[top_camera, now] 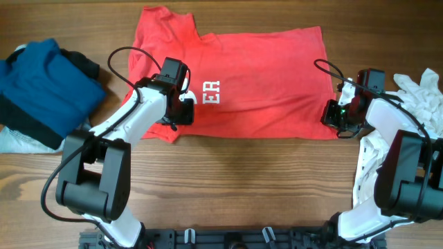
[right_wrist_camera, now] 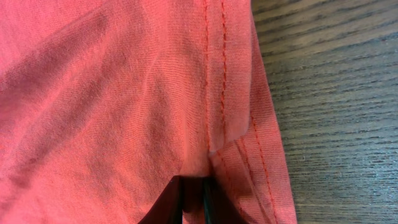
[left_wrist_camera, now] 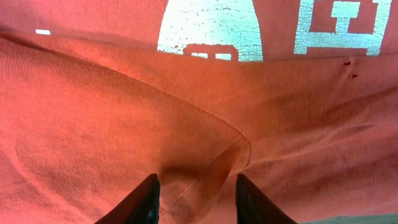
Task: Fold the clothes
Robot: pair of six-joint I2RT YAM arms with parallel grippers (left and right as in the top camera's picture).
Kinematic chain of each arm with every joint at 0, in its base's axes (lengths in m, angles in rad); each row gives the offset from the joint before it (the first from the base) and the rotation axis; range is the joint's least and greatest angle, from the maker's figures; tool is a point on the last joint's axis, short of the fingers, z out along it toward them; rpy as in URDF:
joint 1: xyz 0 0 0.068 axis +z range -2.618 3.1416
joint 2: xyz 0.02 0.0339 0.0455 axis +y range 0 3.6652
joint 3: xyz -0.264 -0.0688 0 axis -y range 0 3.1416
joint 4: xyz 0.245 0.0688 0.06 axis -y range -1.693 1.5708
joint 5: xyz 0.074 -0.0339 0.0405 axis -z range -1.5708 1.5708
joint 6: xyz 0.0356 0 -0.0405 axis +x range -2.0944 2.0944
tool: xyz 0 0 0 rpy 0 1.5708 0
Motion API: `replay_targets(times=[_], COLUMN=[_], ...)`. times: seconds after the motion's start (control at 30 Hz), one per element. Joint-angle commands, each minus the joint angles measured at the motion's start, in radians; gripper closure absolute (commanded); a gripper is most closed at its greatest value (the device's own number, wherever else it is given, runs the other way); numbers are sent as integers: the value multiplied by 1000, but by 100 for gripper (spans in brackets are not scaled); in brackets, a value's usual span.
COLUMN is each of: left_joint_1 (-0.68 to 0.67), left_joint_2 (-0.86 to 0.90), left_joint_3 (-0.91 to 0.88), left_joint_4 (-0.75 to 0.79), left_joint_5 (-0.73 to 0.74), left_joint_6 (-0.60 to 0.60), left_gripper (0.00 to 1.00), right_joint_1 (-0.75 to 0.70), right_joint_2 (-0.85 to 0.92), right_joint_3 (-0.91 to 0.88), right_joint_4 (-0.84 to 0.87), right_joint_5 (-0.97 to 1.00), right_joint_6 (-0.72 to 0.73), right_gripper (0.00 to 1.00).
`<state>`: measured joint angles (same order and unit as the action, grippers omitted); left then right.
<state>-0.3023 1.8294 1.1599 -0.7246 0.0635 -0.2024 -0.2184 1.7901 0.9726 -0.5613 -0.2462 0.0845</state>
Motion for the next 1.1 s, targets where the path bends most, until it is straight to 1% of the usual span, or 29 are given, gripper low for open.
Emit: replay_targets(times=[0.0, 0.2, 0.27, 0.33, 0.37, 0.4, 0.43, 0.57, 0.67, 0.73, 0.83, 0.9, 0.93, 0.97, 1.03, 1.07], left_joint_1=[-8, -10, -10, -10, -10, -10, -10, -10, -9, -9, -9, -9, -9, -9, -7, 0], left_joint_2=[6, 28, 32, 38, 40, 43, 45, 40, 13, 5, 6, 17, 27, 33, 36, 36], left_joint_3=[-19, -31, -31, -31, -31, -31, -31, -14, 77, 138, 146, 146, 145, 145, 145, 146], left_joint_4=[8, 11, 7, 7, 8, 7, 8, 26, 40, 90, 187, 194, 183, 173, 152, 138], left_joint_5=[-16, -16, -16, -17, -17, -18, -32, -92, -167, -219, -219, -219, -218, -218, -231, -262], left_joint_6=[16, 16, 16, 16, 16, 16, 16, 11, 12, 13, 16, 16, 16, 16, 16, 16], left_gripper=[62, 63, 66, 67, 71, 81, 96, 96, 96, 96, 96, 96, 89, 62, 55, 52], right_joint_1=[13, 13, 13, 13, 13, 13, 13, 13, 13, 13, 13, 13, 13, 13, 13, 13], right_joint_2=[24, 24, 24, 24, 24, 24, 24, 24, 24, 24, 24, 24, 24, 24, 24, 24], right_joint_3=[-26, -26, -26, -26, -26, -26, -26, -26, -26, -26, -26, -26, -26, -26, -26, -26], right_joint_4=[10, 7, 7, 7, 7, 7, 7, 7, 7, 7, 8, 9, 12, 12, 11, 11], right_joint_5=[2, 2, 2, 2, 2, 2, 2, 2, 2, 2, 2, 2, 2, 2, 2, 2], right_joint_6=[5, 5, 5, 5, 5, 5, 5, 5, 5, 5, 5, 5, 5, 4, 5, 5], right_gripper=[87, 87, 87, 87, 87, 87, 87, 87, 87, 87, 87, 87, 87, 87, 87, 87])
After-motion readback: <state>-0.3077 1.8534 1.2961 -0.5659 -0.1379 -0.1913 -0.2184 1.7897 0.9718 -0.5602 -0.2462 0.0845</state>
